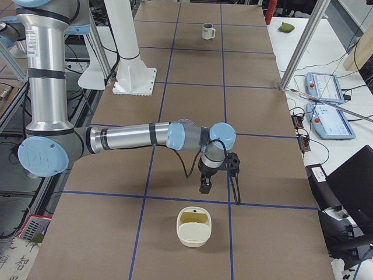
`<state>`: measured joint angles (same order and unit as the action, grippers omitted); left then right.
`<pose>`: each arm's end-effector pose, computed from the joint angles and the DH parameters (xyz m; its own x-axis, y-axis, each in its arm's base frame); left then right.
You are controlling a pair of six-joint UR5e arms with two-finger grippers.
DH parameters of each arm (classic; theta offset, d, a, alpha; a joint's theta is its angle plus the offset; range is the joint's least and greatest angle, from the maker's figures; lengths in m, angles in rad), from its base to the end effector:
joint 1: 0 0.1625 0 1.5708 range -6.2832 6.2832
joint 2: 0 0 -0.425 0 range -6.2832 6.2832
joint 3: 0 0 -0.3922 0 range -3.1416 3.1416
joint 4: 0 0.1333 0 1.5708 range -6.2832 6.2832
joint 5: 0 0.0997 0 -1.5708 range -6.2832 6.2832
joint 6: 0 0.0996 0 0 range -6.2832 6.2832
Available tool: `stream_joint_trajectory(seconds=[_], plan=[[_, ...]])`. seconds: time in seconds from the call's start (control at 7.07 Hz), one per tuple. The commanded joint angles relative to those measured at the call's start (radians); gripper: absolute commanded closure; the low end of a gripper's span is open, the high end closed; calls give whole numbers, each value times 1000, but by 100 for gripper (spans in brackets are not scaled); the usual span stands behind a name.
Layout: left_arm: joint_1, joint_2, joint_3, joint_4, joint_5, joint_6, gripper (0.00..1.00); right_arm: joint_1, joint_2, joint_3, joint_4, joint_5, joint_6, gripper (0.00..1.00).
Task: Left arm hands cup to right arm to dump lemon
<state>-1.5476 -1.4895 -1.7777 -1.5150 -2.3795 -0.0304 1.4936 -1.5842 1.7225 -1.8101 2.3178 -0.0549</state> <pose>-0.0506 -0.4601 0.5986 0.6895 0.0361 -0.7234 -0.0022 0.9989 0.0478 0.0288 -0.4782 0.6162 0.7315 -0.0427 0.6805 0.1170 0.9911 -0.0636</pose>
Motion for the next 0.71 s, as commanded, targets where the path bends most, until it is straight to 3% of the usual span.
stream_joint_trajectory(seconds=[0.0,0.57], plan=[[0,0,1,-1,0,-2,0,-3,7,-4,17,0,1,0],[0,-3,0,-2,-1,-2,0,-3,9,2,17,0,1,0]])
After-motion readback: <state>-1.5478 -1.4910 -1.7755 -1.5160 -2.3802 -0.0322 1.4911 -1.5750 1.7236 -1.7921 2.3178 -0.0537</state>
